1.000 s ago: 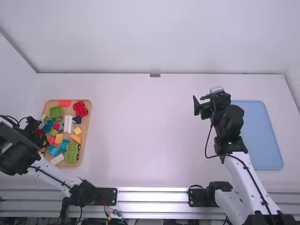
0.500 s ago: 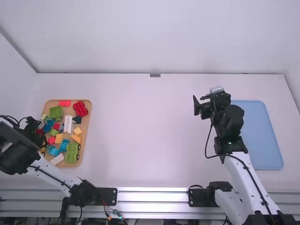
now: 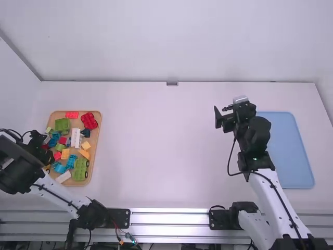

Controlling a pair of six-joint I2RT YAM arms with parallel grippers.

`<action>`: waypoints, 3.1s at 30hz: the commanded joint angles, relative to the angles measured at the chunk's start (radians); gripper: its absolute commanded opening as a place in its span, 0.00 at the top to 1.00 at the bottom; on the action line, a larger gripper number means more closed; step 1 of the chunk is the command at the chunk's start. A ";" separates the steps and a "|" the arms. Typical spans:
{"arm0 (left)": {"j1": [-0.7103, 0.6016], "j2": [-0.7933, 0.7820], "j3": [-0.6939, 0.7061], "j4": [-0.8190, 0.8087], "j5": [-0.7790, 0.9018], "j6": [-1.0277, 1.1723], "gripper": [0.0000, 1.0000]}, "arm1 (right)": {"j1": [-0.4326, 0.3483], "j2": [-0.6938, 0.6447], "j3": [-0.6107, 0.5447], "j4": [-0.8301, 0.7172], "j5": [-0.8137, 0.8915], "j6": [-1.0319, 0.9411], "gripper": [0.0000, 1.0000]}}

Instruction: Assemble lego blocks to make yellow taxi

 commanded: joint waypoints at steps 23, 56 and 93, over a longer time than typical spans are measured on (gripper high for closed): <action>-0.009 0.017 -0.040 0.044 0.009 -0.029 0.26 | 0.003 0.006 0.034 0.002 -0.002 0.002 0.01; -0.237 0.016 0.415 -0.447 -0.097 -0.259 0.98 | 0.005 0.006 0.034 0.016 -0.003 0.002 0.01; -1.636 -0.030 0.132 -0.146 -0.026 -0.258 0.98 | 0.002 -0.016 0.034 0.071 -0.005 0.111 0.01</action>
